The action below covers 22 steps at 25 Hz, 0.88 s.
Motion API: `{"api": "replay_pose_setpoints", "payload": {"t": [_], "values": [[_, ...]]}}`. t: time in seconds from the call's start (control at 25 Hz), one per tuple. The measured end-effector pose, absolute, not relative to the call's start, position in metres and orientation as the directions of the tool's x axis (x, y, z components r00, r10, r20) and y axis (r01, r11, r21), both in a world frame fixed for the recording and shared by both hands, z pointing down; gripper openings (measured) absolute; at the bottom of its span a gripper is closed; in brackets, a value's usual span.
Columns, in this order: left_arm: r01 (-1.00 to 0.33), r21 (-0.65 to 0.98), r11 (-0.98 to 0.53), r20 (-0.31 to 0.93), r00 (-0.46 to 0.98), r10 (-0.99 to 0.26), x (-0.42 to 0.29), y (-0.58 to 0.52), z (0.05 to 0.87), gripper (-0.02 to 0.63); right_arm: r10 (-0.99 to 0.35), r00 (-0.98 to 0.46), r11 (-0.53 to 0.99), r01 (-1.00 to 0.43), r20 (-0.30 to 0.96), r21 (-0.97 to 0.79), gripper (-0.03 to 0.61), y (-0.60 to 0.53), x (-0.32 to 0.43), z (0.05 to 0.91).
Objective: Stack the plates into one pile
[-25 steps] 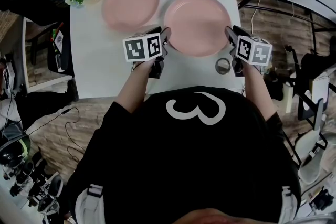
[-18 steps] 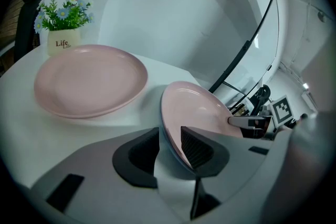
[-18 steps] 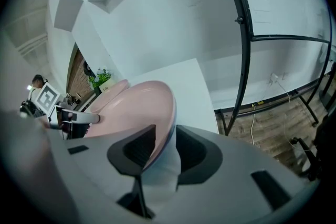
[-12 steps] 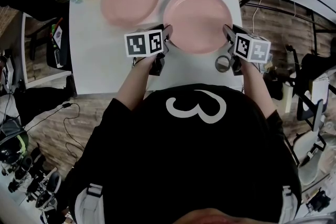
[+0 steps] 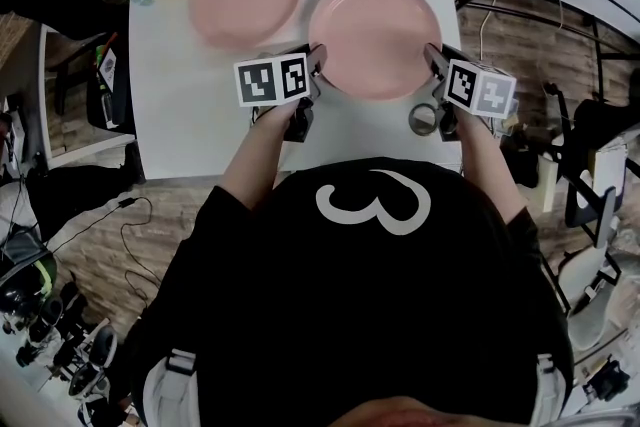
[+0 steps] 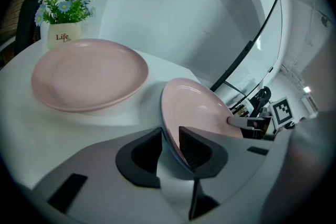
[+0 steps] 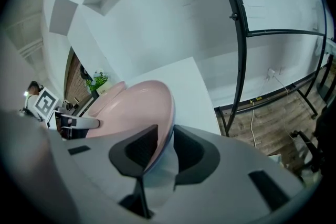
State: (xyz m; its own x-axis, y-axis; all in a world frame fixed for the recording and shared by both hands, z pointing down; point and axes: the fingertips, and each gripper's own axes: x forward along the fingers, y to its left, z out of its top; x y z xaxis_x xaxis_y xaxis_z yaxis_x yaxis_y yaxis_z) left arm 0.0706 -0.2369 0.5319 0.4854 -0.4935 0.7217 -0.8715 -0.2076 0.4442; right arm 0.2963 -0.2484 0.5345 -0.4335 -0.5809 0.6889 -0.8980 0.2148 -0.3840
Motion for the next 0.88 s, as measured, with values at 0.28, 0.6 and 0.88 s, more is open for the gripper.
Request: {"api": "replay_pose_setpoints", "payload": {"t": [0.28,0.6,0.88], "values": [[-0.875,0.444,-0.192,0.735,0.479,-0.48,0.0705,-0.2364,0.5326,0.104,-0.581,-0.405,0.217,-0.913,0.706,-0.345,0.103,-0.2481,0.2972,0.535],[-0.888,0.42,-0.186,0.748,0.455,-0.483,0.072,-0.2336,0.5325,0.1,-0.583,-0.392,0.212,-0.919,0.711,-0.332,0.095,-0.2475,0.2997,0.5352],[-0.897,0.404,-0.181,0.752,0.438,-0.492,0.0728,-0.2313,0.529,0.097,-0.59,-0.373,0.204,-0.927,0.716,-0.315,0.086,-0.2474,0.3014,0.5329]]}}
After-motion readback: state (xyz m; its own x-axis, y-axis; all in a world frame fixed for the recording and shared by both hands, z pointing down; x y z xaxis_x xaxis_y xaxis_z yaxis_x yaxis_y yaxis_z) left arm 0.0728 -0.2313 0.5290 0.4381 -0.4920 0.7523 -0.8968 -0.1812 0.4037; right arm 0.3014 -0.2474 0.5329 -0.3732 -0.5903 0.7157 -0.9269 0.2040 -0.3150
